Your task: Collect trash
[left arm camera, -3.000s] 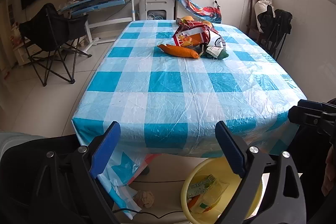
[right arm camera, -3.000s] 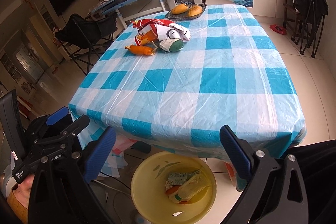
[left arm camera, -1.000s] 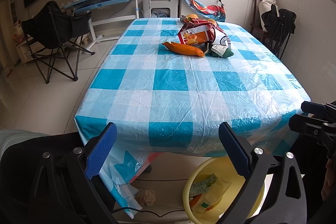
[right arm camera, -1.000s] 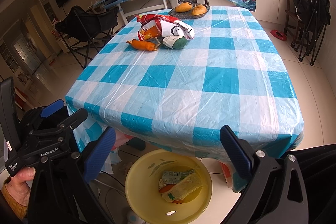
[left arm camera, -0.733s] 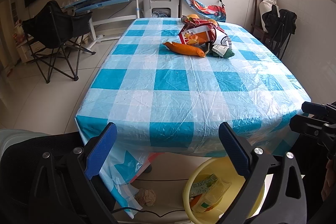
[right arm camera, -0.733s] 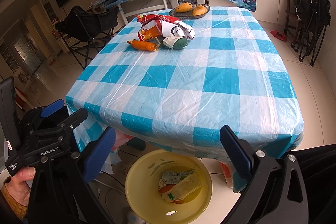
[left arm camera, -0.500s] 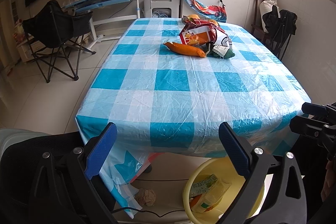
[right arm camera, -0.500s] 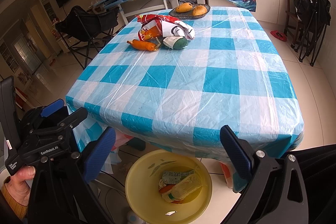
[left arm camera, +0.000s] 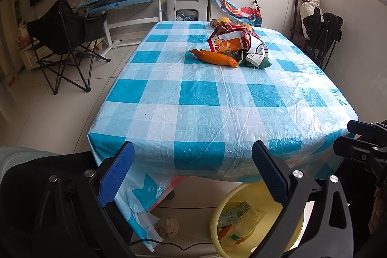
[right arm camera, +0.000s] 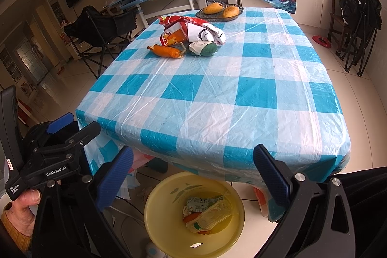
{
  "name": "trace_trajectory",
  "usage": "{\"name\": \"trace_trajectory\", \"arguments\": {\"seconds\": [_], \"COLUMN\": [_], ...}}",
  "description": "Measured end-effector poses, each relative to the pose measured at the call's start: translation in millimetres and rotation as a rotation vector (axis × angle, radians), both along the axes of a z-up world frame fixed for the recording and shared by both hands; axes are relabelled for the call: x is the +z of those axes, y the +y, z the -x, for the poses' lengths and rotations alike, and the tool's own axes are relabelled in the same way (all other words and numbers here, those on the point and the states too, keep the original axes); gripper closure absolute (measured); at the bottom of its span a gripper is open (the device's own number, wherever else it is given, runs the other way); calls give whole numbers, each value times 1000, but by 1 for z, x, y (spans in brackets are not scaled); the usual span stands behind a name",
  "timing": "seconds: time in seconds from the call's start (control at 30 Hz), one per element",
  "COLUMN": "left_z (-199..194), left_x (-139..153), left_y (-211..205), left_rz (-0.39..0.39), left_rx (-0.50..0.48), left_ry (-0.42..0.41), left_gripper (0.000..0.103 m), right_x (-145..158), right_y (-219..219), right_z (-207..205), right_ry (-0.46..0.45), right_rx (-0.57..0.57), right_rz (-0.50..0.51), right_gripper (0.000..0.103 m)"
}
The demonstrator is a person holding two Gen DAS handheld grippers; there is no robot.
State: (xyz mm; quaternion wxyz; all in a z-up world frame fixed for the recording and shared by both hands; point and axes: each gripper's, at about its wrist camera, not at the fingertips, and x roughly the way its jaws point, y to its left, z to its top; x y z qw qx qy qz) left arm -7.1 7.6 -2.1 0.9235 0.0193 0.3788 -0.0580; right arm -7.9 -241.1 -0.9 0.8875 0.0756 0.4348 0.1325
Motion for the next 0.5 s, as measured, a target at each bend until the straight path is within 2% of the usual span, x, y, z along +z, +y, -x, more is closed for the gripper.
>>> {"name": "trace_trajectory", "arguments": {"seconds": [0.5], "left_z": [0], "left_x": [0], "left_y": [1], "left_rz": [0], "left_rx": [0], "left_ry": [1], "left_gripper": [9], "right_x": [0], "right_y": [1], "right_z": [0], "right_ry": [1], "right_rx": [5], "right_rz": [5], "right_gripper": [8]}}
